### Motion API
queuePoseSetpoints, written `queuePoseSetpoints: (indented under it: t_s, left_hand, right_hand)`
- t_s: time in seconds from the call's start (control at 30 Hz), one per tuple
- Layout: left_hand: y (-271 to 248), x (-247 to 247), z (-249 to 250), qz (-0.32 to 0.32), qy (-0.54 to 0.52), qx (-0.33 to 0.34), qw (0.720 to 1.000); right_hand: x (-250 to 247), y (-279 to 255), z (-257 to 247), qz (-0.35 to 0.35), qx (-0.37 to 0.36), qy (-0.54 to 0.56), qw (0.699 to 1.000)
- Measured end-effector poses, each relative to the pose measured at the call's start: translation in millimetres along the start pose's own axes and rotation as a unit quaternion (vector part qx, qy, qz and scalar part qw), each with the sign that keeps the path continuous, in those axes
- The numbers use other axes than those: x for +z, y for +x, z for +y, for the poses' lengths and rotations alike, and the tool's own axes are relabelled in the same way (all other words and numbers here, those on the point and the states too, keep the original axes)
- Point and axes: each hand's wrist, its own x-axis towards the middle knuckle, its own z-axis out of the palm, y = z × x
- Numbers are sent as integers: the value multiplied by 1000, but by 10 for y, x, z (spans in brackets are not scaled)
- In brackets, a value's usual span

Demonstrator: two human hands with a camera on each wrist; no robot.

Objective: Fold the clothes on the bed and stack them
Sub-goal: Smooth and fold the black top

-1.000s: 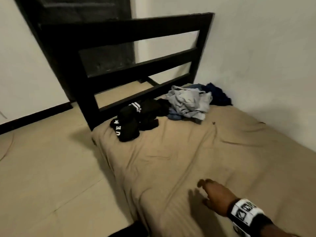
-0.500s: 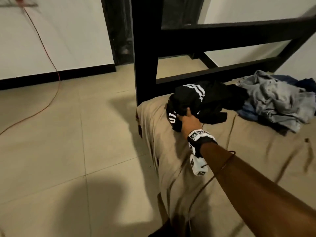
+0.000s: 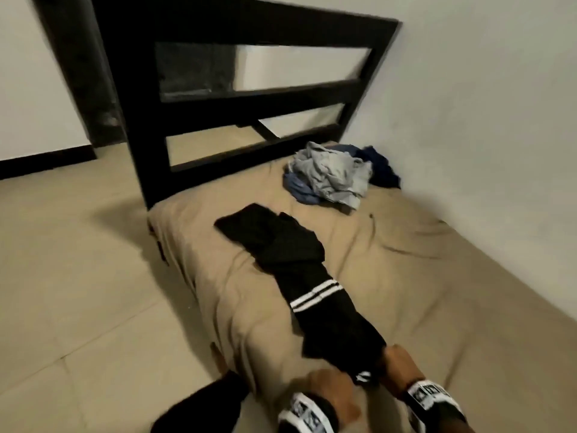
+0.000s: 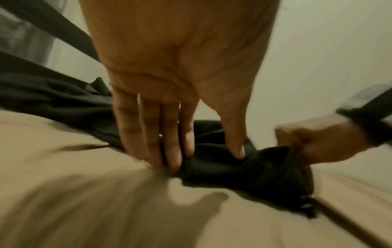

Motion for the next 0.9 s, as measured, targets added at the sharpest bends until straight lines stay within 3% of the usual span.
queuePoseSetpoints:
  t_s: [0.07, 0.13, 0.27, 0.37, 0.43, 0.47, 0.57, 0.63, 0.73, 0.83, 0.9]
  left_hand:
    - [-162, -169, 67, 79, -45, 4, 996]
    - [-197, -56, 103, 146, -2, 6, 989]
    - [-328, 444, 625, 116, 103, 191, 969]
    - [-508, 930, 1067, 52, 224, 350, 908]
    - [-602, 1189, 1352, 44, 217, 364, 905]
    - [-621, 1263, 1444, 74, 171, 379, 906]
    - [-738, 1197, 1757, 211, -17, 311, 926]
    - [-871, 967, 1883, 240, -162, 269, 919]
    - [-1025, 499, 2040, 265, -295, 281, 874]
    - [-1074, -160, 2106, 313, -348, 250, 847]
    - [-1037, -559, 2130, 333, -346, 249, 841]
  right_hand:
    - [167, -626, 576, -35, 8, -24, 999]
    - [512, -1337, 1099, -64, 57, -22, 996]
    - [1257, -2539, 1881, -72, 150, 105, 980]
    - [1606, -3177, 2188, 24, 159, 238, 958]
    - [1710, -3507, 2278, 100, 159, 326, 927]
    - [1744, -3628, 2311, 121, 176, 359, 908]
    - [1786, -3912, 2567, 182, 237, 469, 831]
    - [1590, -4137, 2701, 188, 239, 513, 802]
    - [1055, -4418, 2911, 210, 161, 484, 834]
    - [527, -4421, 3259, 262, 105, 391, 876]
    - [205, -4342, 3516, 311, 126, 383, 861]
